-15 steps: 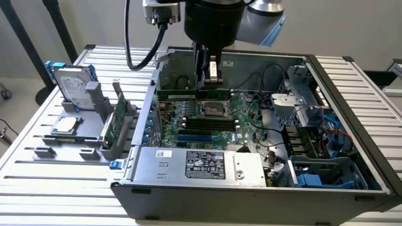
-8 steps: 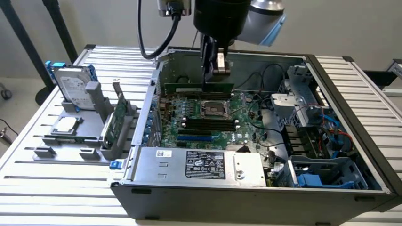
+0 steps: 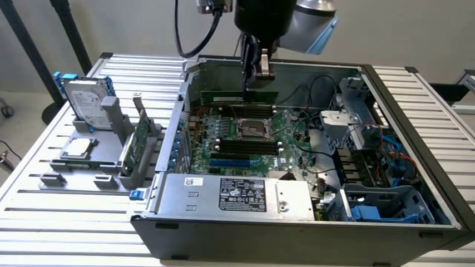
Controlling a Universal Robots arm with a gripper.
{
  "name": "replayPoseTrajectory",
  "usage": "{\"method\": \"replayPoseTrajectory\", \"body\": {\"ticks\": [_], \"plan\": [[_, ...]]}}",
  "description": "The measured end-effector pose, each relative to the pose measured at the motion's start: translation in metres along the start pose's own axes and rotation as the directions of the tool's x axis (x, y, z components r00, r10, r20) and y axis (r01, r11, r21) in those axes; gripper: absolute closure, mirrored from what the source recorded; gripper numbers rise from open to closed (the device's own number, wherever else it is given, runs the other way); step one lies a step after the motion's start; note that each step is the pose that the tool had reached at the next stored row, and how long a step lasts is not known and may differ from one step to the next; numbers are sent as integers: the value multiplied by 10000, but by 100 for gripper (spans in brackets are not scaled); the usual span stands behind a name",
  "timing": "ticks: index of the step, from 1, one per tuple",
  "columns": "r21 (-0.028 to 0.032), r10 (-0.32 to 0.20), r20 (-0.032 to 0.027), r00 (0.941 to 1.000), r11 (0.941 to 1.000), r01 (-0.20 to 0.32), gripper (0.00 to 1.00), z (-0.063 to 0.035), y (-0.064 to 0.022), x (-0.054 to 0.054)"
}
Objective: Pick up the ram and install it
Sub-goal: 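Pick up the ram and move it above insertion slot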
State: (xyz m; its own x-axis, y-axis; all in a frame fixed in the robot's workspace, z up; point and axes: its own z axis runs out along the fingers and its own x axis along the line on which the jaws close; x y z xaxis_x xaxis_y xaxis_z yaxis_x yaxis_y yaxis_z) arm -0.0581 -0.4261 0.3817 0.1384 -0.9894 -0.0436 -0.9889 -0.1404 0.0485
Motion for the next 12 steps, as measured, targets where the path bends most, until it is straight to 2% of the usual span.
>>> {"method": "replayPoseTrajectory", "body": {"ticks": [7, 9, 12], "plan": [[-26, 46, -199, 9998, 10000, -46, 87, 71, -132, -95], [-29, 93, -224, 9997, 10000, -94, 87, 93, -175, -99], [-21, 243, -221, 9995, 9997, -243, 87, 135, -234, -95]]}}
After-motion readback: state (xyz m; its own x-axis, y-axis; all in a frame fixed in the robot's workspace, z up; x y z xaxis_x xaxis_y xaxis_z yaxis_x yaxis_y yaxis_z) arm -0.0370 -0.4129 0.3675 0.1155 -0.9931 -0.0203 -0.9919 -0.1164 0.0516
